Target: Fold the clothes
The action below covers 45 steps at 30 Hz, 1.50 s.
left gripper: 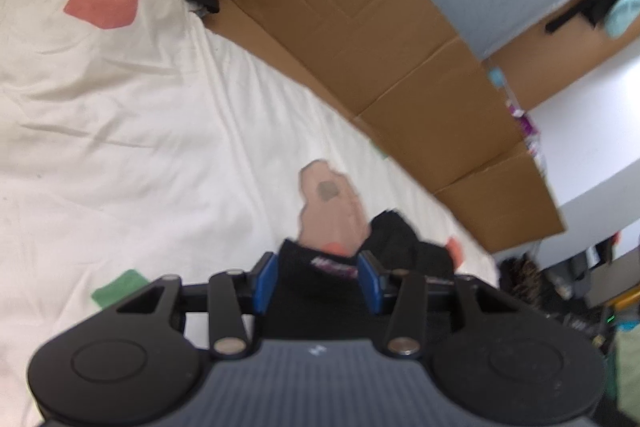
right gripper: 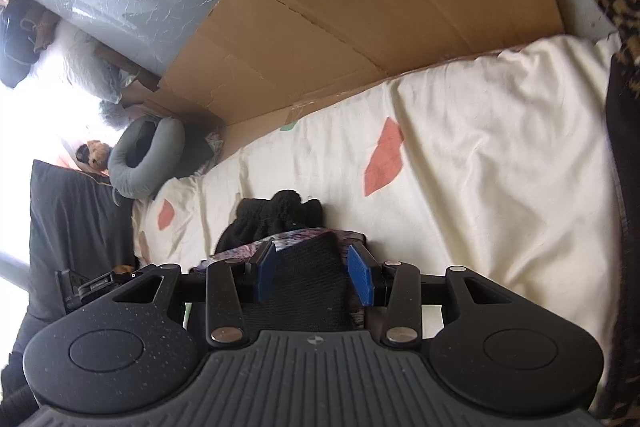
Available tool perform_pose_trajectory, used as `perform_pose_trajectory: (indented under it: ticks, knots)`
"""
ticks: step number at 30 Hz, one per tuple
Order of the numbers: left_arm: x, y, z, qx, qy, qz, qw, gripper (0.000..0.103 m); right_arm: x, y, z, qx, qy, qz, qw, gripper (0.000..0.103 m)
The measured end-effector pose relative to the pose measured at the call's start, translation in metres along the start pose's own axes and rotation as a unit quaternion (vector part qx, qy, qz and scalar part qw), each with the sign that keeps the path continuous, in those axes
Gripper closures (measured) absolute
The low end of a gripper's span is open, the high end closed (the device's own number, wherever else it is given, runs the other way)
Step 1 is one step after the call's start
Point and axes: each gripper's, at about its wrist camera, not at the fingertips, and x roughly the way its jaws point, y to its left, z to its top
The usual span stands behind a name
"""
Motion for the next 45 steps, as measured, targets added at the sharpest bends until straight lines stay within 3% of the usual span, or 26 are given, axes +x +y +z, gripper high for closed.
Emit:
perform_pose_trajectory:
  ticks: [7, 14, 19, 21, 23, 24, 25, 32, 40, 43, 45]
  knots:
    - [0.018, -0.002, -0.007, 0.066, 0.020, 0.045, 0.9966, 0.058, 0.014, 0.003, -0.007, -0.033, 0.011, -0.027, 0.999, 0.056]
    - [0.040, -0.008, -0.009, 0.103, 0.035, 0.046, 0.9930, 0.058, 0.037, 0.022, -0.007, -0.099, 0.023, -0.048, 0.994, 0.056]
    - [0.048, -0.013, -0.009, 0.115, 0.033, 0.041, 0.9919, 0.078, 0.045, 0.027, -0.006, -0.122, 0.024, -0.058, 0.991, 0.058]
    - [0.049, -0.013, -0.008, 0.117, 0.030, 0.039, 0.9919, 0.089, 0.047, 0.027, -0.006, -0.123, 0.027, -0.057, 0.990, 0.062]
    - [0.047, -0.012, -0.008, 0.121, 0.027, 0.038, 0.9916, 0.096, 0.049, 0.027, -0.005, -0.123, 0.031, -0.055, 0.990, 0.083]
    - [0.047, -0.012, -0.008, 0.123, 0.025, 0.037, 0.9914, 0.098, 0.049, 0.027, -0.005, -0.125, 0.031, -0.055, 0.990, 0.087]
    - [0.046, -0.012, -0.007, 0.125, 0.024, 0.036, 0.9913, 0.100, 0.049, 0.028, -0.006, -0.126, 0.031, -0.055, 0.990, 0.097]
    - [0.037, -0.009, -0.005, 0.124, -0.006, 0.031, 0.9918, 0.101, 0.041, 0.030, -0.002, -0.126, 0.007, -0.052, 0.991, 0.101]
    - [0.052, -0.007, -0.005, 0.124, 0.005, 0.041, 0.9914, 0.101, 0.057, 0.017, -0.001, -0.100, 0.008, -0.074, 0.992, 0.102]
    - [0.056, -0.008, -0.006, 0.129, 0.016, 0.046, 0.9905, 0.097, 0.067, 0.012, -0.003, -0.086, 0.021, -0.082, 0.993, 0.100]
    - [0.056, -0.008, -0.007, 0.135, 0.020, 0.048, 0.9895, 0.087, 0.069, 0.011, -0.004, -0.081, 0.024, -0.084, 0.993, 0.098]
